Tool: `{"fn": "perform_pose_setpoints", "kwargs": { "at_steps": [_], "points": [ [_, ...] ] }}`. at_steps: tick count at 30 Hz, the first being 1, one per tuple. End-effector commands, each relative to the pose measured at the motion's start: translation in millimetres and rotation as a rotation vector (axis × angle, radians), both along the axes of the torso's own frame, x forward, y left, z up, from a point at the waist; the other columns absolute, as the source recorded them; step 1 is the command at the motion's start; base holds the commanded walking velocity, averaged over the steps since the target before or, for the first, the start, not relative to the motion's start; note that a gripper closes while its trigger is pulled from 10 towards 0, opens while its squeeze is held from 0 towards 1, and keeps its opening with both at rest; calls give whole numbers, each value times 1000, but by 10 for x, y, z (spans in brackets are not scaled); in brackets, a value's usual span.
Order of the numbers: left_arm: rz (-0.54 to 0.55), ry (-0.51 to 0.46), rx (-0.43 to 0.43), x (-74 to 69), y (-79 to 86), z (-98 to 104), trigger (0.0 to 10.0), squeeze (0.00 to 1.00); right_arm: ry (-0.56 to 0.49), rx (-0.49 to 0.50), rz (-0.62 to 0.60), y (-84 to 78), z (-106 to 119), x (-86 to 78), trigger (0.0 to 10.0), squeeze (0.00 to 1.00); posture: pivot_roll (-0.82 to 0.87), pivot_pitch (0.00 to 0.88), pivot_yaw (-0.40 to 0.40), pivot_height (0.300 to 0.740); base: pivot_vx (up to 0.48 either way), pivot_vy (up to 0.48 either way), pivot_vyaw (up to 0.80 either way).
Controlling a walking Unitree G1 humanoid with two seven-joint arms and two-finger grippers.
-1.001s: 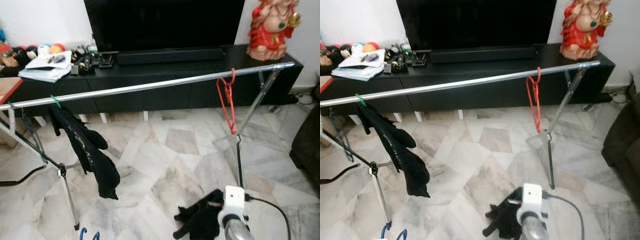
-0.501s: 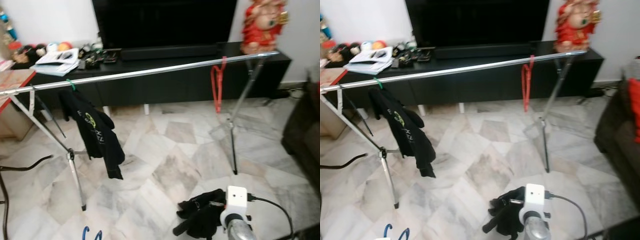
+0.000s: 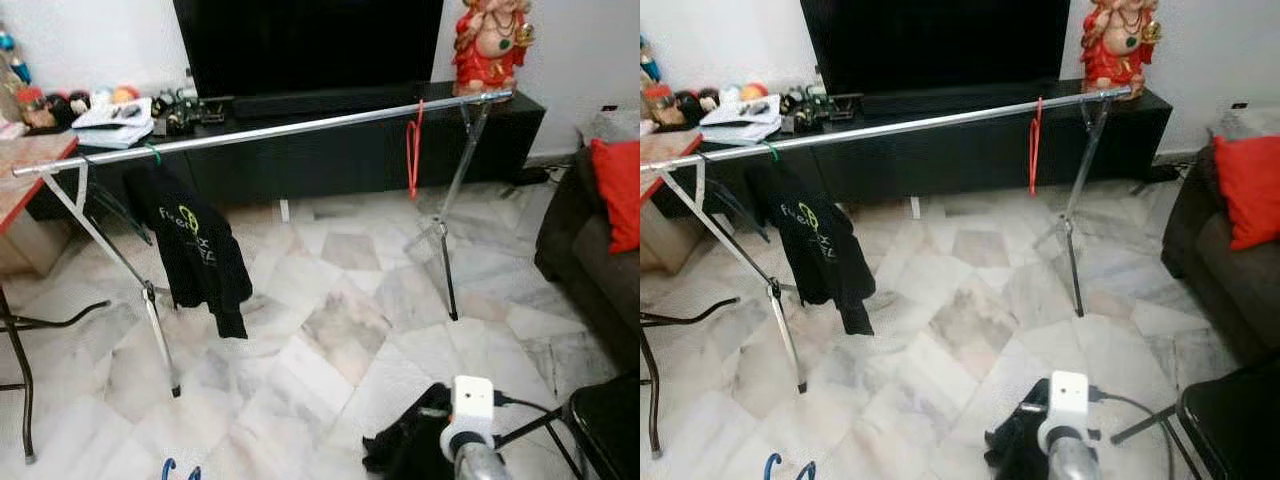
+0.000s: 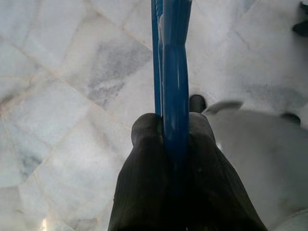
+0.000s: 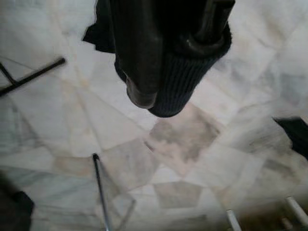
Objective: Hang hanger
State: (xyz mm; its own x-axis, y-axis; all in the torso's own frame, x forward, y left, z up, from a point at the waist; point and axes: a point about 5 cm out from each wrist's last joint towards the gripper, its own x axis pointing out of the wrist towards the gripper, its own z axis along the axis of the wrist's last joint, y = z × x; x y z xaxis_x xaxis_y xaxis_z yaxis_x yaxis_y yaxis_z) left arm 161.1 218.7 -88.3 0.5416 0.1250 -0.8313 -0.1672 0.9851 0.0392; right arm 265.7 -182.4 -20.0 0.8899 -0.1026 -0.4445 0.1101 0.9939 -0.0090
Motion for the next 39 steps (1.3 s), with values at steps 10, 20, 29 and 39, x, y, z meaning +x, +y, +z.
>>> {"fn": "perform_pose_setpoints", "kwargs": {
  "at_steps": [10, 20, 29, 39],
  "points": [
    [-100, -110, 35, 59, 34, 68, 10000, 0, -84, -103, 122, 98, 208, 211, 10000, 0, -34, 80, 34, 740, 0, 0, 0],
    [-438, -249, 107, 246, -66, 208, 10000, 0, -155, -250, 260, 82, 500, 475, 10000, 0, -30, 79, 32, 740, 0, 0, 0],
    [-997, -396, 33, 1106, -146, 997, 10000, 0, -156, -352, 378, 140, 653, 624, 10000, 0, -22, 75, 29, 740, 0, 0, 0],
    [-1295, -309, -256, 1140, -430, 1464, 10000, 0, -141, -364, 384, 188, 791, 758, 10000, 0, -26, 73, 23, 740, 0, 0, 0]
  ]
}}
